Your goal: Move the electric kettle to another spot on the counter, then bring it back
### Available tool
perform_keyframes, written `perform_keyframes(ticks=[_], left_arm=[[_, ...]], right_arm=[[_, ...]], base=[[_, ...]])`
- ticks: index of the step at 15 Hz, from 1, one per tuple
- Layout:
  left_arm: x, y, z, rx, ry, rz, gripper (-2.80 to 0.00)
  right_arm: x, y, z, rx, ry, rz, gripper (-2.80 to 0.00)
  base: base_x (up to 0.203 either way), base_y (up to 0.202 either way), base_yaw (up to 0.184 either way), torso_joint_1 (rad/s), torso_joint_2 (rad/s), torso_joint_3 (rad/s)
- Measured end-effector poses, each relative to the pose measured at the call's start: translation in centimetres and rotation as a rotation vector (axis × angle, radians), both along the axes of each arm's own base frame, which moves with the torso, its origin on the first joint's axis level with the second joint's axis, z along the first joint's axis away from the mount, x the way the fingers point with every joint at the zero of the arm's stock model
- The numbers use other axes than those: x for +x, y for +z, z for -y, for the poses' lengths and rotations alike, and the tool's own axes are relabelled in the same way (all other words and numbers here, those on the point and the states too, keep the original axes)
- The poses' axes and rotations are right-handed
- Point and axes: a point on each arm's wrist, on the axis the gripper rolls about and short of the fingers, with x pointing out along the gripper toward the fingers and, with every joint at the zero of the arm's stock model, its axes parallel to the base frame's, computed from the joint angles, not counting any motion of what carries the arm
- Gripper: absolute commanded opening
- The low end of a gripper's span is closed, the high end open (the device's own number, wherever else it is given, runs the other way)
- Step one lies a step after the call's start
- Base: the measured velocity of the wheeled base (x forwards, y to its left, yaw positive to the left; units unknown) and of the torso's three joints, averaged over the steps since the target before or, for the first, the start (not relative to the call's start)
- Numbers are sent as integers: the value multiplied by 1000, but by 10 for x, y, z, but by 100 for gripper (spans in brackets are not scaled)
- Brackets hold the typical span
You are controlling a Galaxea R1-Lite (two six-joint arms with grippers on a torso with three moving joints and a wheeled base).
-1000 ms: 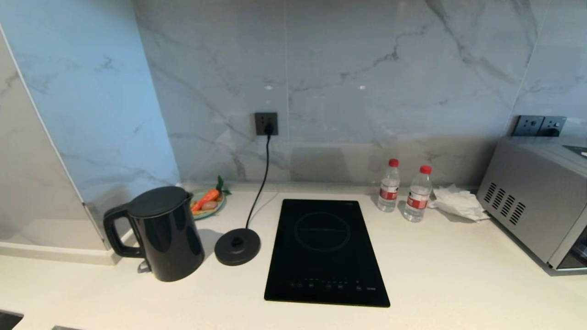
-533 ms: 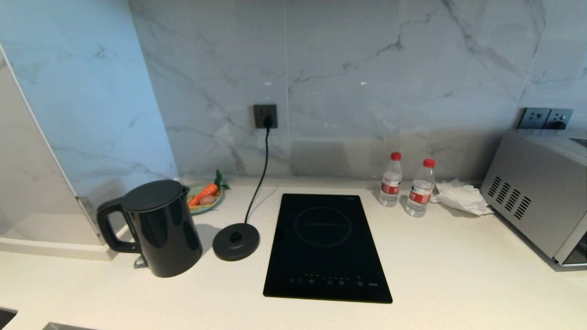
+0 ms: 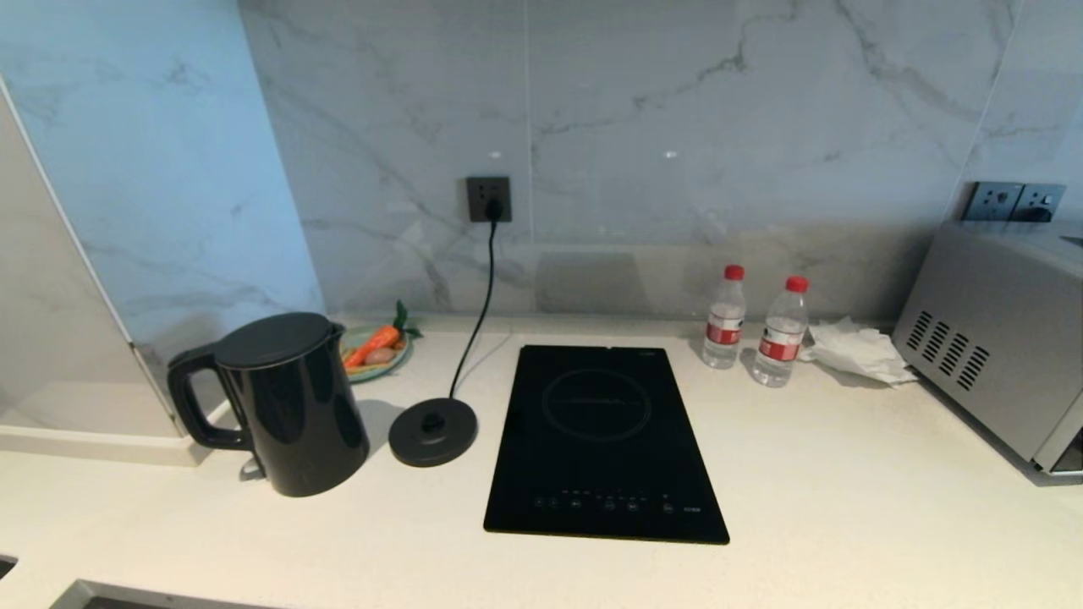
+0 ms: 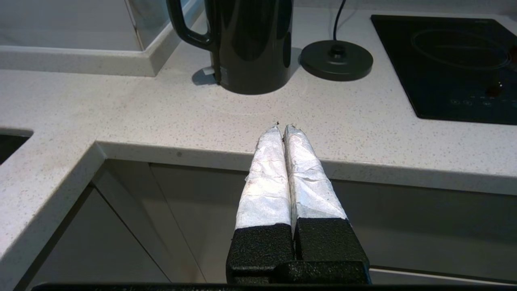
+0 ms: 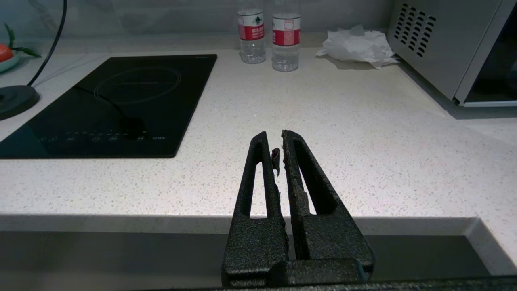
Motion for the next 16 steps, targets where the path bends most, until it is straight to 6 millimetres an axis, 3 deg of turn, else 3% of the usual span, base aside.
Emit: perform_keyframes(ticks=[11, 16], left_arm=[[0, 0, 0, 0, 0, 0, -280], [0, 0, 0, 0, -1, 0, -280]], right_arm=[[0, 0, 0, 0, 0, 0, -280], [0, 0, 0, 0, 0, 0, -280]], base=[[0, 0, 0, -135, 354, 219], [0, 0, 0, -173, 519, 342]])
